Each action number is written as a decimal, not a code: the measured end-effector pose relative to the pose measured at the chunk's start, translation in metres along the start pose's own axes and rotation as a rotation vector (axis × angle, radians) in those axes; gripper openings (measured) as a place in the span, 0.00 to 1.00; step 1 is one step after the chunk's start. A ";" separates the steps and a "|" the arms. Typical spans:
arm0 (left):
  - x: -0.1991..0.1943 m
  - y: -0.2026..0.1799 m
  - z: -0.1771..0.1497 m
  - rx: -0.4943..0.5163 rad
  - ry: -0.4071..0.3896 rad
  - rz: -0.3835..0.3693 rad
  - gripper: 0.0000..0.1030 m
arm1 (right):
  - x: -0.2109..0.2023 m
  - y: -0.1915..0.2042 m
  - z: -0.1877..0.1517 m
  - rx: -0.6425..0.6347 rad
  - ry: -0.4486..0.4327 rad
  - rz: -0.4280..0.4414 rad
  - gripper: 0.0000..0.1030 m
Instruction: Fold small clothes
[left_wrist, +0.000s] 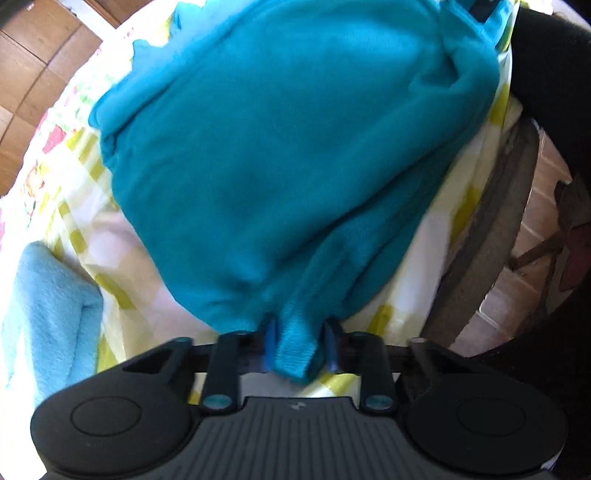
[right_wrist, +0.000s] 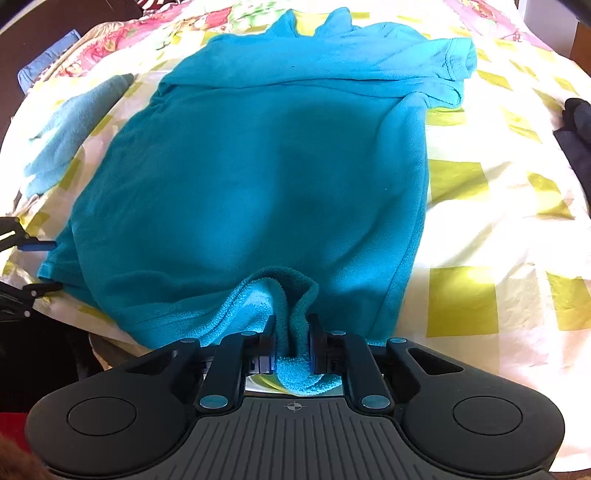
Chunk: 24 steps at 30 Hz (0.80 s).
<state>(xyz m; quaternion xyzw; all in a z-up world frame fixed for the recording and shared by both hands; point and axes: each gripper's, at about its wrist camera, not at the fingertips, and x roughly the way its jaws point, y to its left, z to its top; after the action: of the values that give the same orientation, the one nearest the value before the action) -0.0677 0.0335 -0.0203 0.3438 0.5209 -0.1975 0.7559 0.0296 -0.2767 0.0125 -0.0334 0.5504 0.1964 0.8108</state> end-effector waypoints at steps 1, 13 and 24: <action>-0.001 0.001 -0.001 -0.013 0.005 -0.006 0.33 | -0.001 -0.002 -0.001 0.007 -0.001 -0.003 0.11; -0.070 0.124 0.040 -0.565 -0.321 -0.077 0.21 | -0.060 -0.022 0.039 0.184 -0.313 0.074 0.09; 0.031 0.321 0.183 -0.690 -0.582 0.015 0.26 | -0.001 -0.093 0.220 0.288 -0.542 -0.064 0.09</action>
<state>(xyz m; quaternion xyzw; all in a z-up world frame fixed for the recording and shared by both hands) 0.2740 0.1220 0.0925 0.0053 0.3196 -0.0952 0.9428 0.2559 -0.3032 0.0843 0.1183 0.3348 0.0925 0.9302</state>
